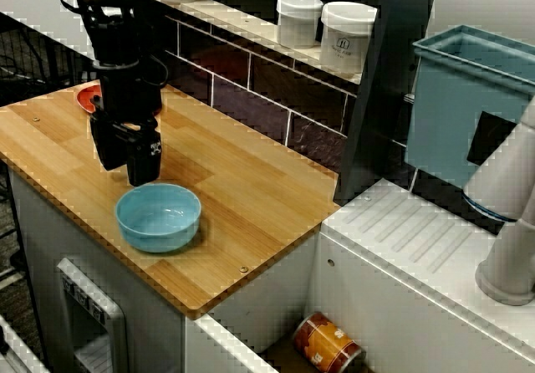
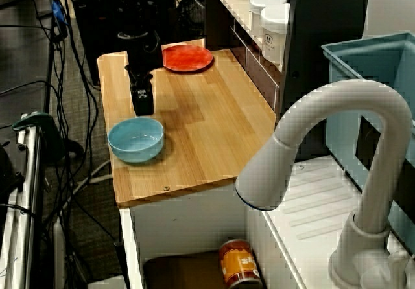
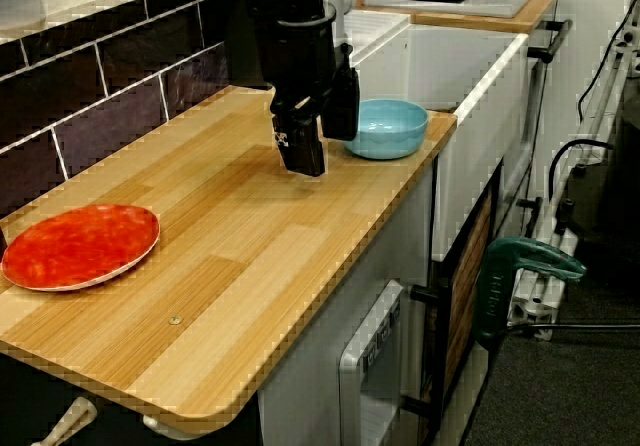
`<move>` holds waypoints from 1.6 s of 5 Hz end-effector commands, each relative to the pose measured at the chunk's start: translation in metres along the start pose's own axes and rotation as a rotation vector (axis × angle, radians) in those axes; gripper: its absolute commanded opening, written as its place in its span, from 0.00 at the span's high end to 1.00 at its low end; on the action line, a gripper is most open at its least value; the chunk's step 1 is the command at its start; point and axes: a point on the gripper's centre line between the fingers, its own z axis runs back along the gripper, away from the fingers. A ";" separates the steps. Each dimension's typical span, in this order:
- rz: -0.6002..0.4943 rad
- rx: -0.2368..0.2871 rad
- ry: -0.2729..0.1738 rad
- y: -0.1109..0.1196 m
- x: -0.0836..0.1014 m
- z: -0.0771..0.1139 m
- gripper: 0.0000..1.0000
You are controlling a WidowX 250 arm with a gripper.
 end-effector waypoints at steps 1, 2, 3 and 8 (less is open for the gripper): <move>-0.153 0.021 -0.025 0.002 -0.008 0.021 0.00; -0.229 0.021 -0.007 -0.010 -0.016 0.021 0.00; -0.282 0.044 0.002 -0.021 -0.026 0.016 0.00; -0.349 0.087 0.016 -0.061 -0.061 0.004 0.00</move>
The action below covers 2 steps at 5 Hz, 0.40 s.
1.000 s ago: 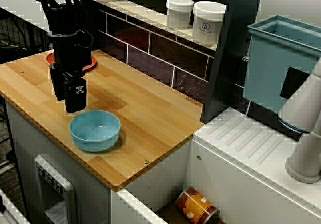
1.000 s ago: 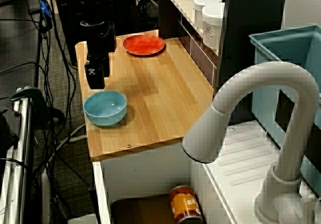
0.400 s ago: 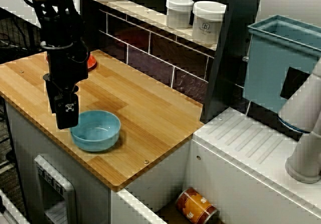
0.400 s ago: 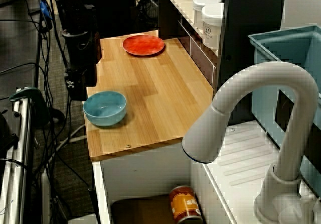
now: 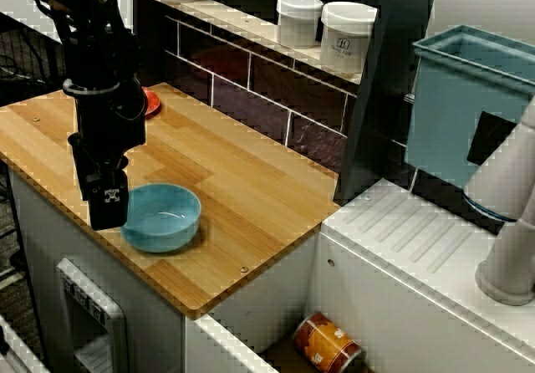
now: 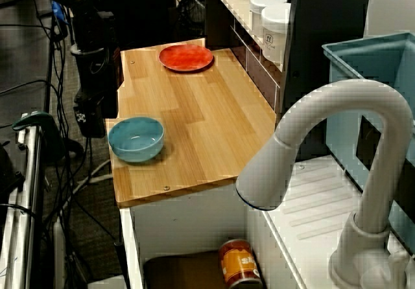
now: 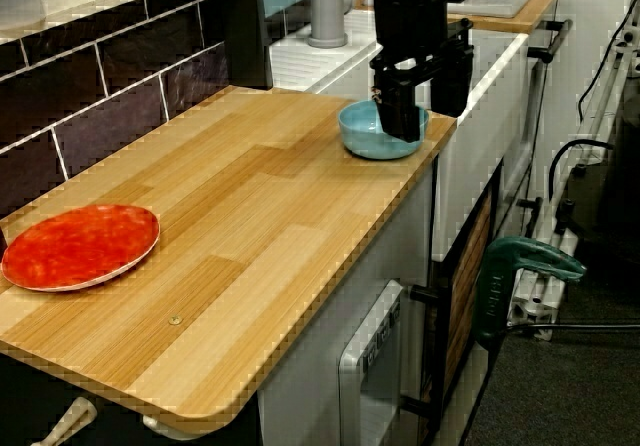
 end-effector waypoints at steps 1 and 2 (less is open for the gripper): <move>0.012 0.030 -0.023 -0.004 0.000 -0.004 0.00; 0.018 0.035 -0.028 -0.006 0.003 -0.007 0.00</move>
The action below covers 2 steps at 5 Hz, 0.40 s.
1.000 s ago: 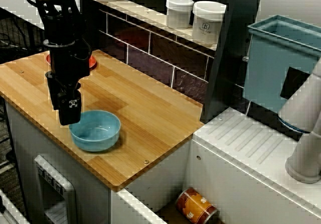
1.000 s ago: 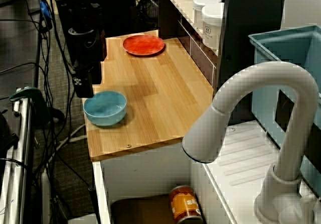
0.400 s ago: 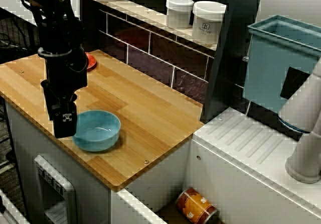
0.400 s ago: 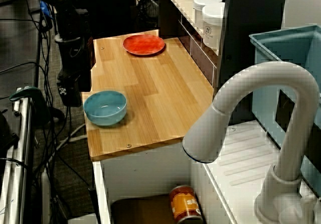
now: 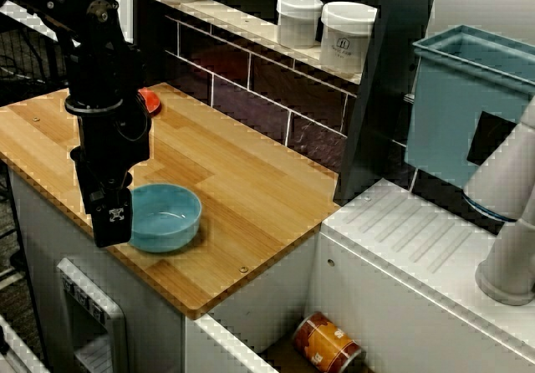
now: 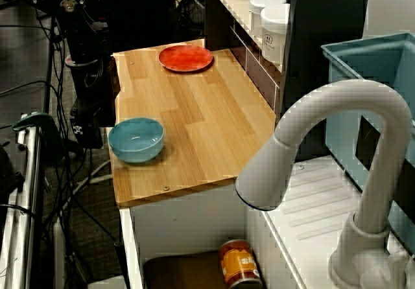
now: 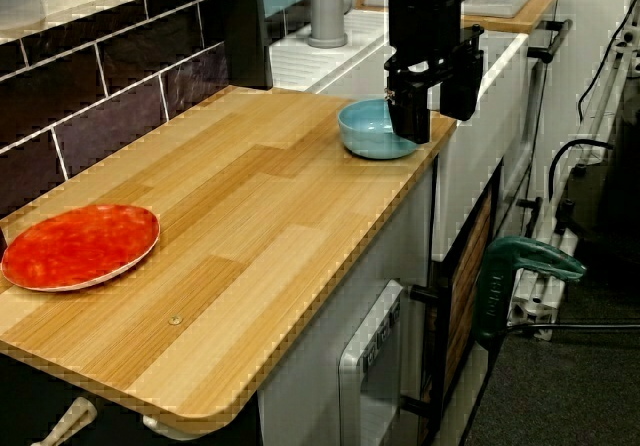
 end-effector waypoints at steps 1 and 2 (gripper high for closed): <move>0.023 0.016 -0.010 0.004 0.007 -0.007 0.00; 0.039 0.018 -0.009 0.005 0.016 -0.012 0.00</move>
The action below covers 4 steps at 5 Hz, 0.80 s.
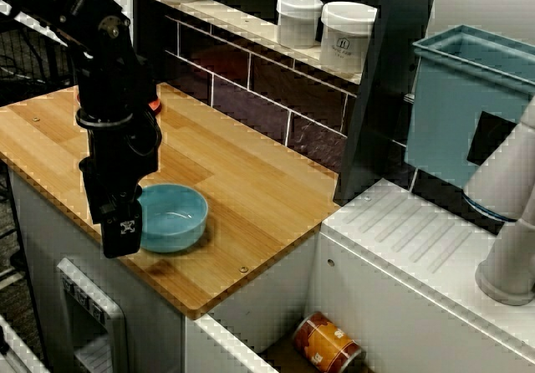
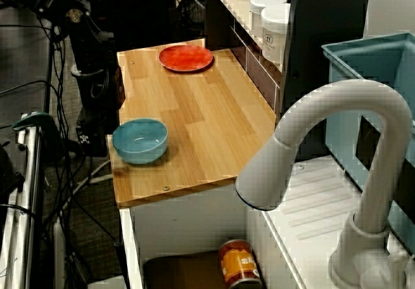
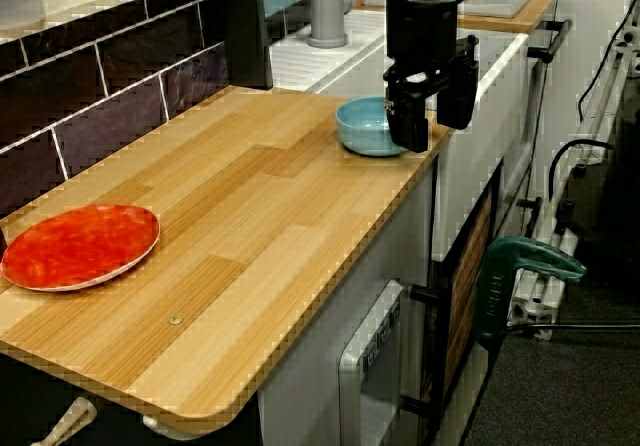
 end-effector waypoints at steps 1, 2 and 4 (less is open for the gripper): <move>0.041 0.014 -0.015 0.011 0.022 -0.005 0.00; 0.063 0.012 -0.009 0.013 0.038 -0.004 0.00; 0.112 -0.026 -0.002 0.023 0.065 0.009 0.00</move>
